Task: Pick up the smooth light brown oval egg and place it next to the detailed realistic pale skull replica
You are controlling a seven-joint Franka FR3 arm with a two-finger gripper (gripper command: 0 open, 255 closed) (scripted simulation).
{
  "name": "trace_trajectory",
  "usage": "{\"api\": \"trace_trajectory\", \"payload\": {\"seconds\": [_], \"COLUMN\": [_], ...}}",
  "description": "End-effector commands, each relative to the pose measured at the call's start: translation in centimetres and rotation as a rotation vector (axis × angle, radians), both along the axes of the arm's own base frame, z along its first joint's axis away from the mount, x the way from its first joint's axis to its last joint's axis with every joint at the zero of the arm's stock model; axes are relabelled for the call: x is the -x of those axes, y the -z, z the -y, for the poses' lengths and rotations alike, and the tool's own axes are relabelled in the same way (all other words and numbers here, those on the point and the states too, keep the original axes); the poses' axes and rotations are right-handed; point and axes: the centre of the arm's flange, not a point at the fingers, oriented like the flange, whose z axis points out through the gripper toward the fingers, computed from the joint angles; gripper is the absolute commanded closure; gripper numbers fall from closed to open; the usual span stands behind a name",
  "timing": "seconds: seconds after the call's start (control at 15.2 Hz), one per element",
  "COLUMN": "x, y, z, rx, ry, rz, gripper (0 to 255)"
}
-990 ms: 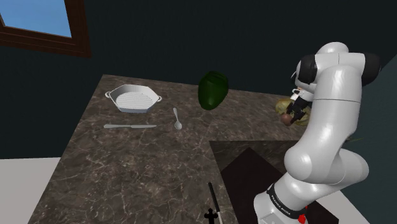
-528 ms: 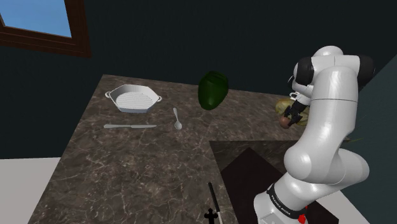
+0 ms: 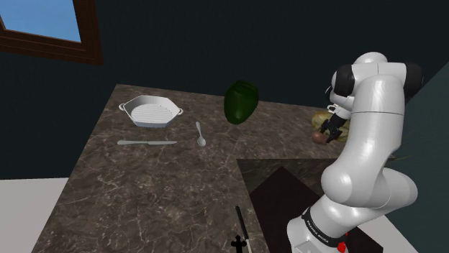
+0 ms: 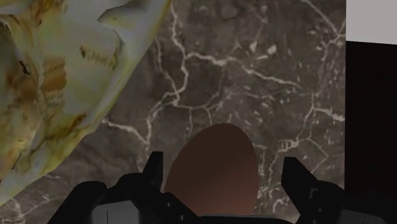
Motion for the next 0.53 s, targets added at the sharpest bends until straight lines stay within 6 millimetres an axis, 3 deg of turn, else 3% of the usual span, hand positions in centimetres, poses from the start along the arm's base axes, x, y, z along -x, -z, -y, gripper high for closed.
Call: {"api": "trace_trajectory", "payload": {"seconds": [0.0, 0.2, 0.46], "x": [0.0, 0.0, 0.0], "y": [0.1, 0.1, -4.9], "z": [0.0, 0.1, 0.8], "rx": [-0.001, -0.001, -0.001], "ry": [0.000, 0.000, 0.000], "rz": [-0.001, -0.001, -0.001], "gripper": [0, 0, 0]}}
